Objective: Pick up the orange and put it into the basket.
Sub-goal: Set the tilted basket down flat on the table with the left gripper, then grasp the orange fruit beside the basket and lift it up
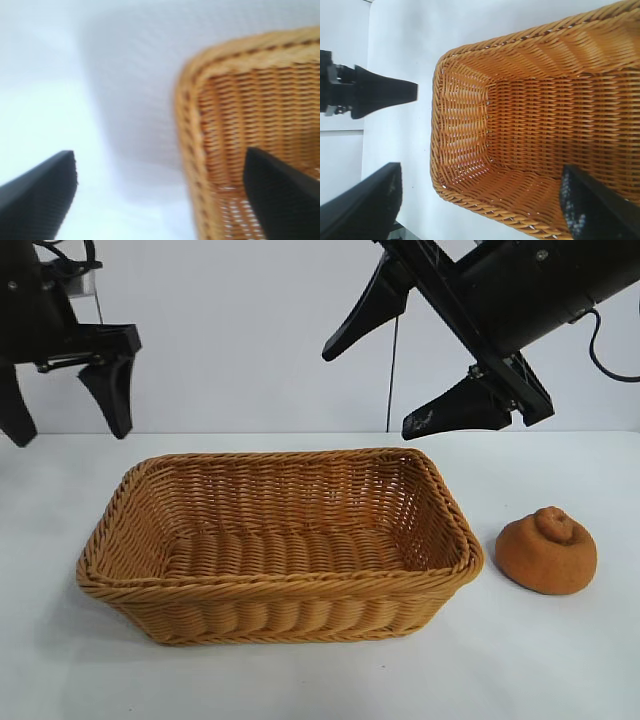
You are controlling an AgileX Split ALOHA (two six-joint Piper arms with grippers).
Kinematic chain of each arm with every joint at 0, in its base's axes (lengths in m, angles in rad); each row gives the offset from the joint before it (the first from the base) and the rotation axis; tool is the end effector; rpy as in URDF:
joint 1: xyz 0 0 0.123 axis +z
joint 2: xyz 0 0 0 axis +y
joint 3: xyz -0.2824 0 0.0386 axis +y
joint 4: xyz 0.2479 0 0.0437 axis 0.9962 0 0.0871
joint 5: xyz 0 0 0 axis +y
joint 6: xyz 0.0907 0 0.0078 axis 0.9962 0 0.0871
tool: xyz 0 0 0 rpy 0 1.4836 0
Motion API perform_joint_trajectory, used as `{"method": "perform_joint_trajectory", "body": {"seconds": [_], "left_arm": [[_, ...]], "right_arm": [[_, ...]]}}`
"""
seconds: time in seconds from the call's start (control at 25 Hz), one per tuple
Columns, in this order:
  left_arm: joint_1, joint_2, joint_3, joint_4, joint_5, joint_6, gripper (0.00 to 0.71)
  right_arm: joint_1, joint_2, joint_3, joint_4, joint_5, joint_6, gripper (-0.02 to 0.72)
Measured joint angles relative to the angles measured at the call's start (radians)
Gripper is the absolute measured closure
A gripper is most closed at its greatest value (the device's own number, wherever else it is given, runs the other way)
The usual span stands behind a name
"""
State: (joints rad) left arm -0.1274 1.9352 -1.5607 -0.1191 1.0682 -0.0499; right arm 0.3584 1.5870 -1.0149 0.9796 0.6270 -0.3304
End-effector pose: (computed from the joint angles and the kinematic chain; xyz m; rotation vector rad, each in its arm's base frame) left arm 0.3984 -0.0606 0.2347 0.0460 2.9308 -0.1896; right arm 0.2902 0.1561 0.2466 -0.0001 2.5578 1.0036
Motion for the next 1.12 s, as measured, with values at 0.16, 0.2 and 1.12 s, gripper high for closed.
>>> {"method": "perform_joint_trajectory", "body": {"seconds": [0.16, 0.2, 1.12], "left_arm": [[0.090, -0.005, -0.002, 0.017, 0.044, 0.011, 0.067], [0.105, -0.005, -0.002, 0.021, 0.055, 0.012, 0.067], [0.124, -0.513, 0.494, 0.023, 0.124, 0.050, 0.067]], "right_arm": [[0.000, 0.000, 0.000, 0.000, 0.001, 0.000, 0.117], [0.000, 0.000, 0.000, 0.000, 0.001, 0.000, 0.117], [0.000, 0.000, 0.000, -0.007, 0.026, 0.000, 0.117]]}}
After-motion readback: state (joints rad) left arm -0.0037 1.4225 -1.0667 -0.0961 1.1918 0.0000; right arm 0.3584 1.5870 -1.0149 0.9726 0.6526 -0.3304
